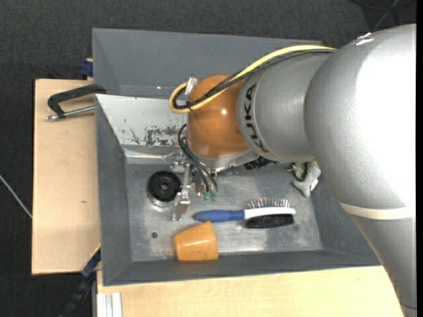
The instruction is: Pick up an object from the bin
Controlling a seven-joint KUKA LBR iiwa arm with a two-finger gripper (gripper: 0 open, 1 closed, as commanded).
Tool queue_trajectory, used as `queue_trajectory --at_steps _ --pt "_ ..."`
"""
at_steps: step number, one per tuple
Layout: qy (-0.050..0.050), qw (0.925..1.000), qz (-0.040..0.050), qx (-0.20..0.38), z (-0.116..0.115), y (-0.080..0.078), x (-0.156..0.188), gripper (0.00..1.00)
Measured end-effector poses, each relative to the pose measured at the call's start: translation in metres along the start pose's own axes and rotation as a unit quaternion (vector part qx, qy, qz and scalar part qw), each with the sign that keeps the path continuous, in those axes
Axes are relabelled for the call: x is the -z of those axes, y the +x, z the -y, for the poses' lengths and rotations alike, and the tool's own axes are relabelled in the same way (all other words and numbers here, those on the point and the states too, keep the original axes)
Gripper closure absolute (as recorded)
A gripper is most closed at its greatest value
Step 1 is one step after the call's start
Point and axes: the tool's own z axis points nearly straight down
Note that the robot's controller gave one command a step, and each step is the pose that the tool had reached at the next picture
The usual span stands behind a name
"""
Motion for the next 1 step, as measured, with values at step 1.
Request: queue_trajectory --at_steps 1 --pt "-0.001 1.0 0.0032 0.0 -0.0009 -0.002 0.0037 1.0"
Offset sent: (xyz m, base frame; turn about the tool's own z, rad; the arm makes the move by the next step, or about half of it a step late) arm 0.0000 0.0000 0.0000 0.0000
